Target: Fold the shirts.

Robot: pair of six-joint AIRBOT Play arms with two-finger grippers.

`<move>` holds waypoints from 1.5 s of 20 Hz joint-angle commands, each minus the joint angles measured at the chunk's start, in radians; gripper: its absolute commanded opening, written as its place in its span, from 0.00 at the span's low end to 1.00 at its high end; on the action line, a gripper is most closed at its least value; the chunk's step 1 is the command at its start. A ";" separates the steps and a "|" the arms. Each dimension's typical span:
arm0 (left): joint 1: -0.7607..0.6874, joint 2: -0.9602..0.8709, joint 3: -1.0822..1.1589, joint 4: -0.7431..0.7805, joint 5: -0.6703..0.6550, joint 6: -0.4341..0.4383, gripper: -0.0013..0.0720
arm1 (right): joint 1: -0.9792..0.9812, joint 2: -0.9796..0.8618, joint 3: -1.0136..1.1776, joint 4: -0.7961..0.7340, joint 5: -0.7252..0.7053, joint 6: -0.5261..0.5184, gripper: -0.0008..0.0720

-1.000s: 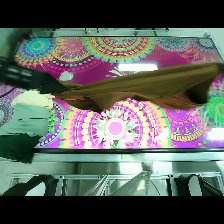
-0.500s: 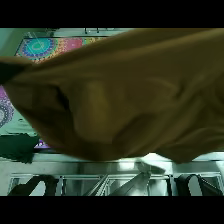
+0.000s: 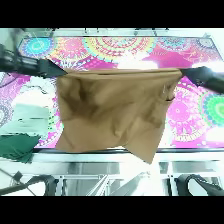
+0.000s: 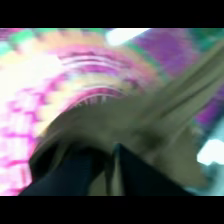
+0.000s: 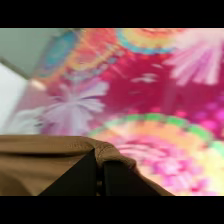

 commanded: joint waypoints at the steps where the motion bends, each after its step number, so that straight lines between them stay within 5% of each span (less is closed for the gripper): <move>1: 0.010 -0.161 -0.036 -0.032 -0.203 0.038 0.44 | 0.024 -0.182 -0.026 -0.033 -0.216 -0.076 0.04; 2: 0.025 -0.180 -0.036 -0.032 -0.213 0.038 0.44 | 0.010 -0.224 -0.008 -0.033 -0.222 -0.082 0.04; 3: 0.043 -0.195 -0.036 -0.032 -0.212 0.038 0.44 | -0.010 -0.251 0.010 -0.034 -0.209 -0.082 0.17; 4: 0.066 -0.202 -0.036 -0.032 -0.206 0.037 0.46 | -0.037 -0.263 0.029 -0.046 -0.181 -0.082 0.56; 5: 0.095 -0.203 -0.036 -0.032 -0.188 0.034 0.56 | -0.067 -0.262 0.046 -0.065 -0.140 -0.082 0.65; 6: 0.119 -0.203 -0.036 -0.034 -0.156 0.034 0.86 | -0.103 -0.255 0.064 -0.091 -0.084 -0.080 0.65; 7: 0.139 -0.203 -0.036 -0.030 -0.117 0.015 0.98 | -0.138 -0.243 0.072 -0.121 -0.035 -0.062 0.65; 10: 0.190 -0.189 -0.092 -0.029 0.019 -0.010 0.98 | -0.247 -0.204 0.068 -0.325 0.090 0.122 0.65; 14: 0.233 -0.117 -0.330 0.042 -0.008 -0.010 0.98 | -0.367 -0.093 -0.086 -0.547 0.198 0.294 0.64; 20: 0.201 -0.092 -0.515 0.166 -0.072 -0.053 0.98 | -0.418 0.011 -0.402 -0.537 0.143 0.345 0.64; 30: 0.059 -0.169 -0.572 0.202 -0.135 -0.064 0.94 | -0.418 0.013 -0.435 -0.452 0.180 0.330 0.64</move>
